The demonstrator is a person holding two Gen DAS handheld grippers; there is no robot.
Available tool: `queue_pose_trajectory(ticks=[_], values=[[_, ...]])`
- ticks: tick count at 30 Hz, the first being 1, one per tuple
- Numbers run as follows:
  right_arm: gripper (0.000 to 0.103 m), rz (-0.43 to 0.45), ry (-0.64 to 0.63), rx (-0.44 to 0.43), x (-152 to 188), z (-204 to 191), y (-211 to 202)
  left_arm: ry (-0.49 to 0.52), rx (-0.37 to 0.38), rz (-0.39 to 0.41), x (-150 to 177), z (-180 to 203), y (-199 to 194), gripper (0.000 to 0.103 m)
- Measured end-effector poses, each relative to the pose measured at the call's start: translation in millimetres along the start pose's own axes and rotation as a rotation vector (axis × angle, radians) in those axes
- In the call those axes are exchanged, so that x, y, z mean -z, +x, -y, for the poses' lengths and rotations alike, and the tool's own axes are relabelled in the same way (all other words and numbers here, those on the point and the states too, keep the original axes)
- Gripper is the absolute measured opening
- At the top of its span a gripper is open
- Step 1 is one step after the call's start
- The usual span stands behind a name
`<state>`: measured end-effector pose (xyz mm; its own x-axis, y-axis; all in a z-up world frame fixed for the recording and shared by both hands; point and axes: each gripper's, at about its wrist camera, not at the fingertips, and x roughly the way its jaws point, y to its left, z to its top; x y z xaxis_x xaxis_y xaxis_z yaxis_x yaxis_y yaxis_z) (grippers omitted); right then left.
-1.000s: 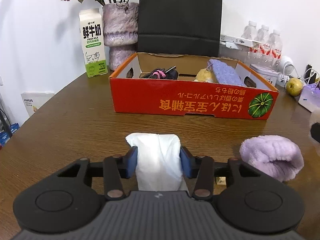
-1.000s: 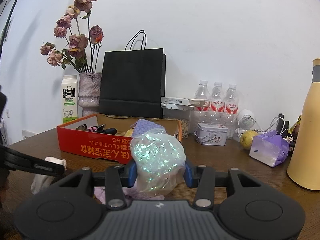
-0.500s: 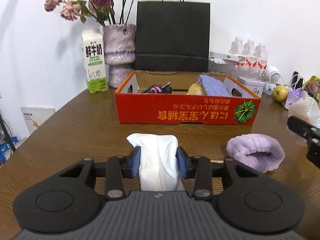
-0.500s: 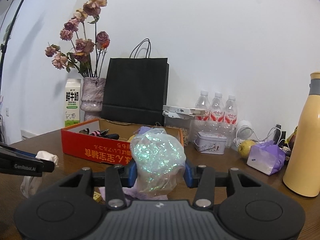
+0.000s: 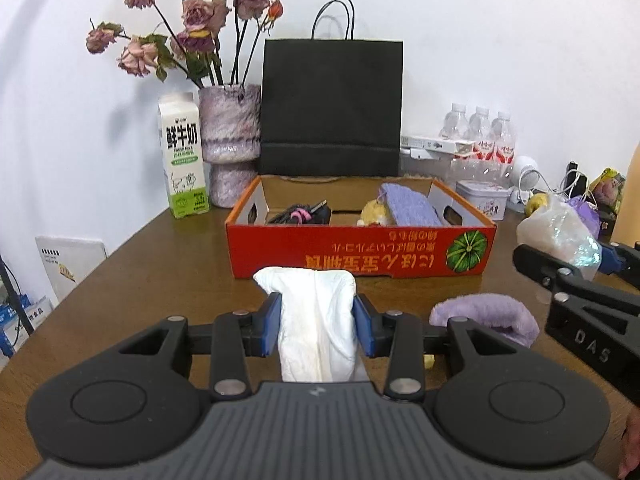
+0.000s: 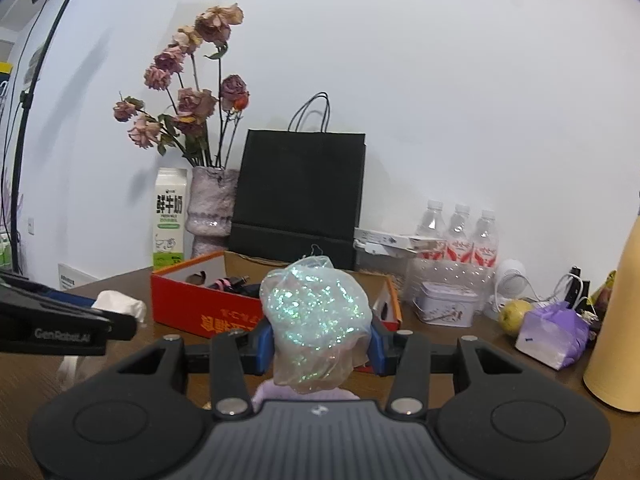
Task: Organize objects
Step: 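Carry the white cloth and iridescent bag with both grippers over the box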
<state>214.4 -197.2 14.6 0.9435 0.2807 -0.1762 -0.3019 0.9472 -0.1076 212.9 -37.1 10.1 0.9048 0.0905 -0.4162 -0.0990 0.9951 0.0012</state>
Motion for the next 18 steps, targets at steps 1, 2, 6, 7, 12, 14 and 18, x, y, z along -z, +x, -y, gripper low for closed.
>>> queue_pose_trajectory(ticks=[1,2,6,7,12,14,18], values=[[0.044,0.001,0.001,-0.004,-2.3,-1.4,1.2,0.000,0.001,0.006,-2.3,-0.4,-0.6,0.039],[0.044,0.002,0.004,-0.008,-3.9,-2.2,2.2,-0.001,0.004,0.013,-4.8,-1.0,-1.1,0.039],[0.044,0.001,0.006,-0.021,-9.5,-6.6,8.6,-0.001,0.005,0.038,-16.4,-2.1,-0.6,0.039],[0.044,0.000,0.005,-0.023,-10.8,-8.0,10.6,-0.001,0.006,0.042,-19.0,-2.3,-0.2,0.039],[0.044,0.001,0.014,-0.033,-18.7,-10.4,19.4,-0.006,0.002,0.060,-32.3,-2.5,5.3,0.039],[0.044,0.002,0.018,-0.037,-22.5,-11.0,23.8,-0.017,0.007,0.064,-37.9,-3.4,8.9,0.039],[0.044,0.006,0.024,-0.044,-29.5,-13.4,33.7,-0.019,0.005,0.079,-47.2,-3.4,15.3,0.039]])
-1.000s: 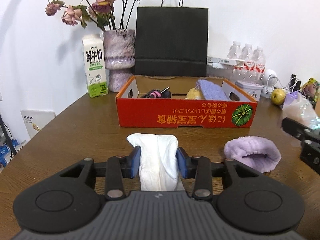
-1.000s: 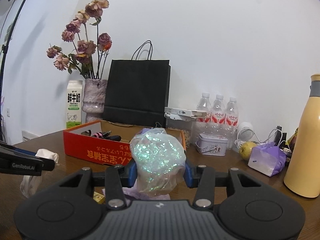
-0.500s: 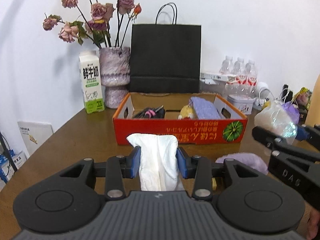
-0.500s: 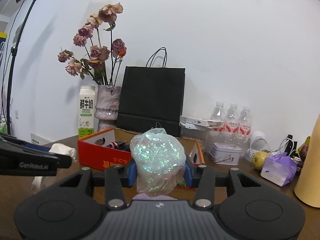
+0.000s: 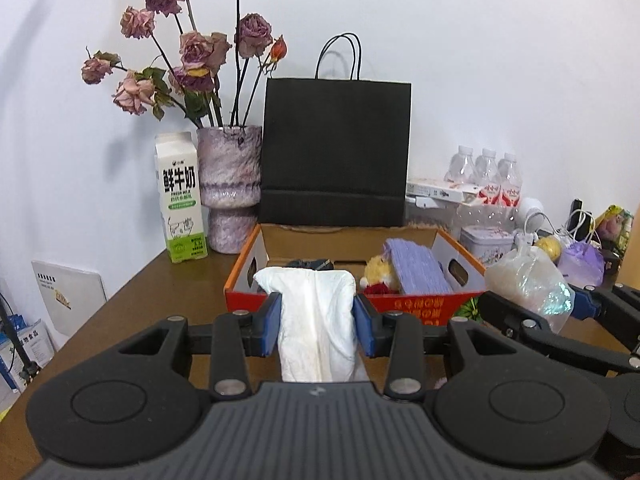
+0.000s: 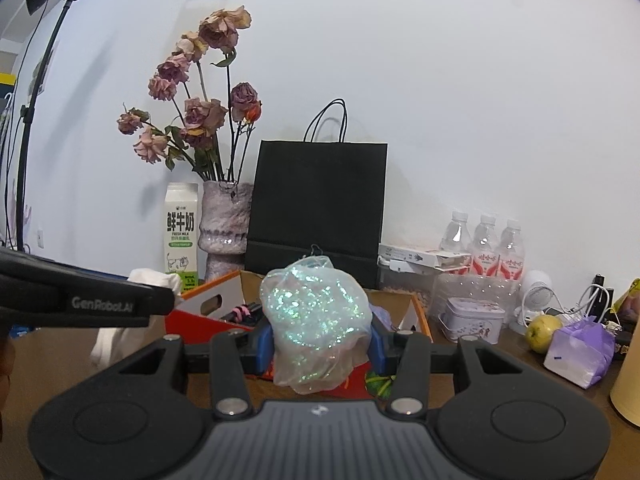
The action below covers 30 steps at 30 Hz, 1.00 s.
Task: Organize objects
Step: 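Carry the white cloth and iridescent bag with both grippers over the box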
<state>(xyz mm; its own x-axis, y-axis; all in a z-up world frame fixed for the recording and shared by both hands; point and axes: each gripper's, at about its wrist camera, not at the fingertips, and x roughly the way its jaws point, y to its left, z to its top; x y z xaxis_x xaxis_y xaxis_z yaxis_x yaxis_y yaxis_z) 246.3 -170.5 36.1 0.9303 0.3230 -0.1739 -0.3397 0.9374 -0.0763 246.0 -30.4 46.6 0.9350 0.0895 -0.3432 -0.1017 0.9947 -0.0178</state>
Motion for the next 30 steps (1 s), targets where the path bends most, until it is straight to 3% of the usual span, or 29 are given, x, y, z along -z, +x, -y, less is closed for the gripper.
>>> queue_pose_trajectory(ticks=[30], values=[[0.044,-0.008,0.094,-0.016,-44.6,8.0,125.8,-0.079,-0.024,0.073,-60.0,-17.2,96.5,0.039]])
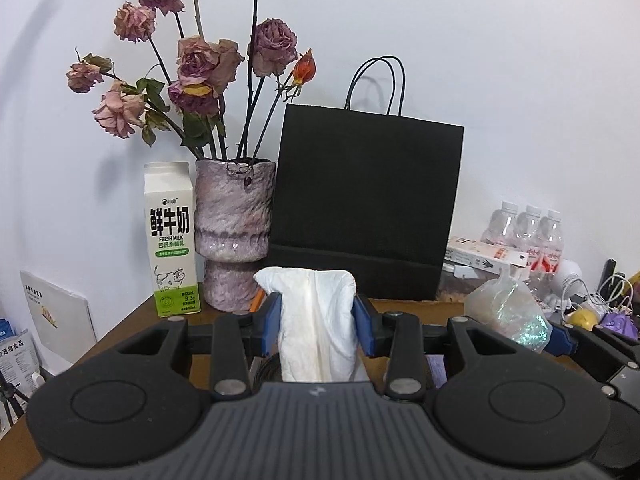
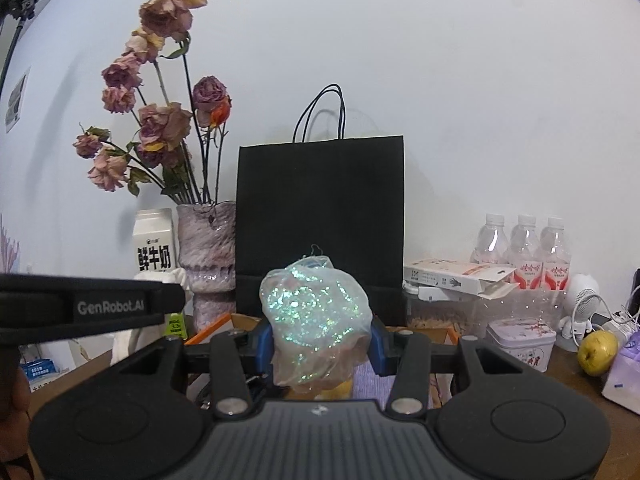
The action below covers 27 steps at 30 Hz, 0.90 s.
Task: Organize objects
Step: 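Carry the white cloth and iridescent bag with both grippers over the box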
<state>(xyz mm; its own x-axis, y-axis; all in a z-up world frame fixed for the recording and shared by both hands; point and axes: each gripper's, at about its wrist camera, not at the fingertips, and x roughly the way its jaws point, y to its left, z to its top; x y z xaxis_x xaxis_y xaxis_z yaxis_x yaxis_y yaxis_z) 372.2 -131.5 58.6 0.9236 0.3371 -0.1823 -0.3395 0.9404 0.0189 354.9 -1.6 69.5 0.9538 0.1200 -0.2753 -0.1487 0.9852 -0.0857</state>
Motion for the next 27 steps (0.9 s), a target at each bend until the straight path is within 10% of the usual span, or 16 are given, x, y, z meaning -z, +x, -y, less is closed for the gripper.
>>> queue_pose_trajectory(ticks=[27], values=[[0.045,-0.085,-0.030,0.037,-7.1,3.6,75.6,0.032,-0.020,-0.032,-6.6,0.5,80.1,0.040]])
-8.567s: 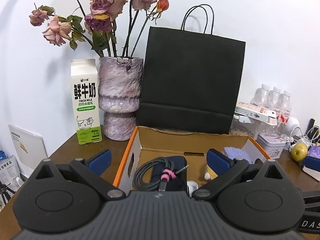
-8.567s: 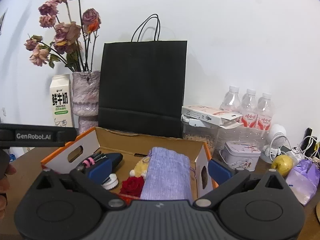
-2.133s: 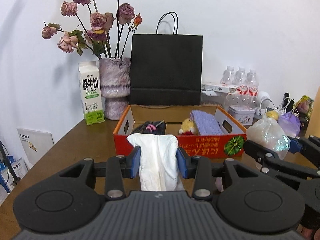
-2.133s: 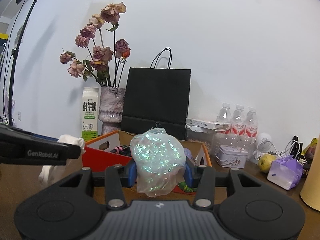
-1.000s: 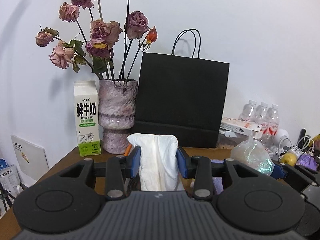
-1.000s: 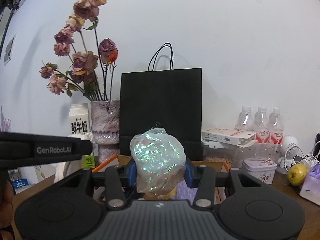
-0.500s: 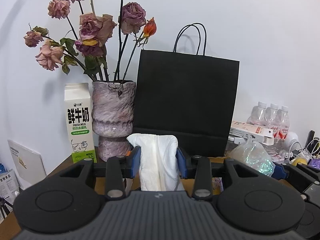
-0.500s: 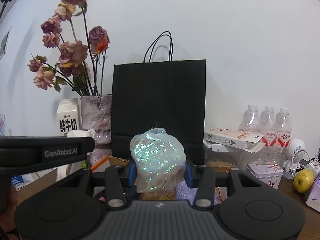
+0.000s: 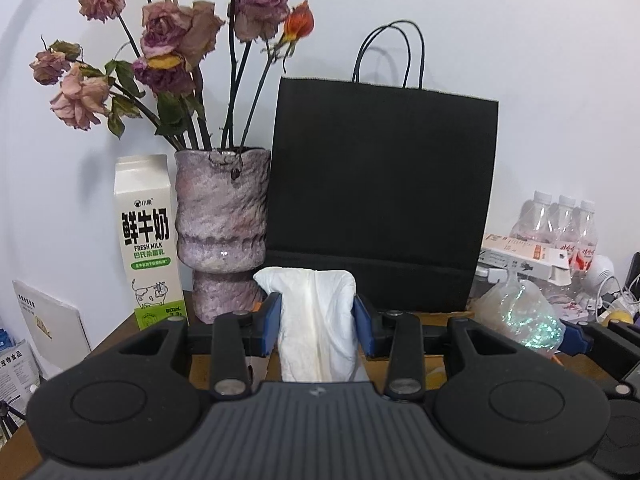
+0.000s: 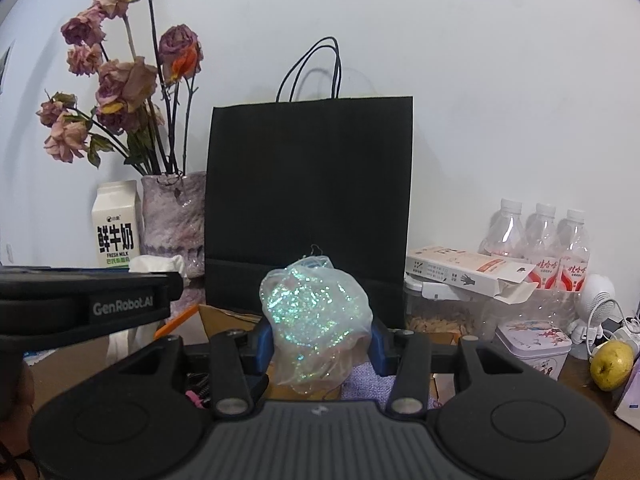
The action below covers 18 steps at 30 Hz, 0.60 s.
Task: Organize objects
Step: 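Carry the white cloth and iridescent bag with both grippers over the box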
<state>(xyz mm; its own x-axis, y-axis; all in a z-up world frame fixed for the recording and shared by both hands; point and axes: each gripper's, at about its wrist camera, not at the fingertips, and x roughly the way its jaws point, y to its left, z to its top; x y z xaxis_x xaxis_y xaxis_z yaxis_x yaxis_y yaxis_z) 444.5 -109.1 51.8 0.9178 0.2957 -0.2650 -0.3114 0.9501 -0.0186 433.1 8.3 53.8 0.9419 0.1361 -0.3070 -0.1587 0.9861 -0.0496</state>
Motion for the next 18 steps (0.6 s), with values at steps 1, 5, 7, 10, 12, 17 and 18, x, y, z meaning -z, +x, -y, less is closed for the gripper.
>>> queue_pose_trajectory(ticks=[1,5,7,10,12,17,18], values=[[0.045,-0.003,-0.001,0.001,0.0,0.3,1.8,0.001,-0.001,-0.004,0.7,-0.3,2.5,0.040],[0.045,-0.016,-0.003,0.004,1.0,1.2,8.0,0.002,-0.004,-0.020,2.9,-2.9,12.2,0.040],[0.045,-0.023,-0.004,0.005,1.7,1.8,11.1,0.004,-0.006,-0.026,3.9,-3.9,16.1,0.040],[0.045,-0.031,-0.006,0.008,3.3,2.2,15.0,0.007,-0.008,-0.034,5.0,-5.2,22.1,0.040],[0.045,-0.037,-0.007,0.008,4.4,2.4,17.9,0.010,-0.008,-0.039,5.8,-6.1,26.0,0.040],[0.045,-0.054,-0.014,0.010,7.8,2.6,25.1,0.021,-0.011,-0.054,7.9,-5.8,35.4,0.040],[0.045,-0.059,-0.015,0.011,8.7,2.8,26.5,0.025,-0.011,-0.058,8.5,-5.7,37.6,0.040]])
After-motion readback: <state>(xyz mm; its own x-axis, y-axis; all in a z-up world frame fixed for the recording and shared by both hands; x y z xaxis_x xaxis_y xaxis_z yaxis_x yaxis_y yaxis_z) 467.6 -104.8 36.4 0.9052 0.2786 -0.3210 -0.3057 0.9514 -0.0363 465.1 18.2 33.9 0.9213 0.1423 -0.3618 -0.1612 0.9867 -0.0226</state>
